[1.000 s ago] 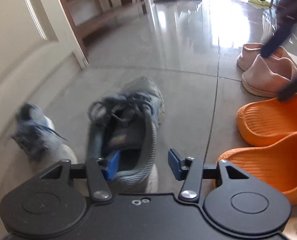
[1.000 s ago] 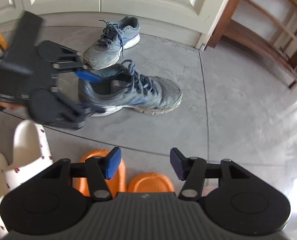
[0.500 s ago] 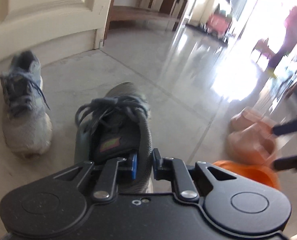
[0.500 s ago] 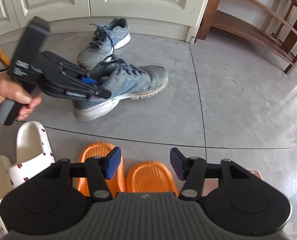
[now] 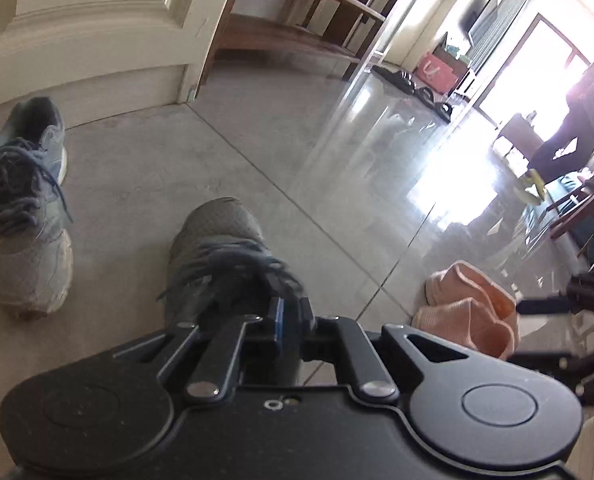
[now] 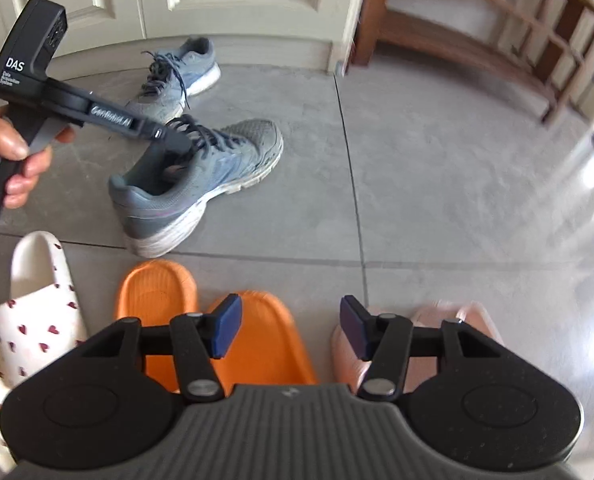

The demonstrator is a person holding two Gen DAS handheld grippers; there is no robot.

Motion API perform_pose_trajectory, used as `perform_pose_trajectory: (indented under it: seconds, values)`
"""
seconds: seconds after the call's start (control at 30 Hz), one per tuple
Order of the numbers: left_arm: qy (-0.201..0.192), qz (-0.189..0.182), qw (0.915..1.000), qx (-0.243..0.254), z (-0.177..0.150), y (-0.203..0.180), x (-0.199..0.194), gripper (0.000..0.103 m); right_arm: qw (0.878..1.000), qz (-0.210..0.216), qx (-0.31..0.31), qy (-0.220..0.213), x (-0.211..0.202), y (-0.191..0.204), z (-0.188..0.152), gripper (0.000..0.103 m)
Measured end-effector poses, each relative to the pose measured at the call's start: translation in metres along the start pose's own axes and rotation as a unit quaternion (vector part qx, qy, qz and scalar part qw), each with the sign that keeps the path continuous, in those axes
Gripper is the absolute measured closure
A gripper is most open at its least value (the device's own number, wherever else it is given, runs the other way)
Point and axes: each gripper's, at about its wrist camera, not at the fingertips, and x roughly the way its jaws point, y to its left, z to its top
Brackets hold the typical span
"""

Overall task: Organize scattered shoes
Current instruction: 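Lift the grey sneaker with the left gripper and carry it toward the other sneaker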

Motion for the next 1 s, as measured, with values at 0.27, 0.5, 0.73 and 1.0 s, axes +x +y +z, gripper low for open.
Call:
perform_pose_trajectory:
  seconds: [0.27,0.5,0.73,1.0]
  values:
    - [-0.015,-0.060,0.9552,-0.290,-0.037,0.053,0.012,0.061,0.999,0.037,-0.005,-0.014,0.018,0.009,0.021,0.045]
    - [-0.045,-0.046,0.9427,-0.327,-0.039,0.061,0.028,0.042,0.999,0.043,0.003,-0.009,0.021,0.011,0.022,0.045]
    - [-0.036,-0.023,0.9550,-0.293,-0.035,0.023,0.004,0.035,0.999,0.044,0.013,0.000,0.026,0.005,0.019,0.045]
    - [-0.012,-0.033,0.8993,-0.436,-0.022,0.056,0.028,0.012,0.998,0.057,-0.002,-0.007,0.032,0.017,0.028,0.044]
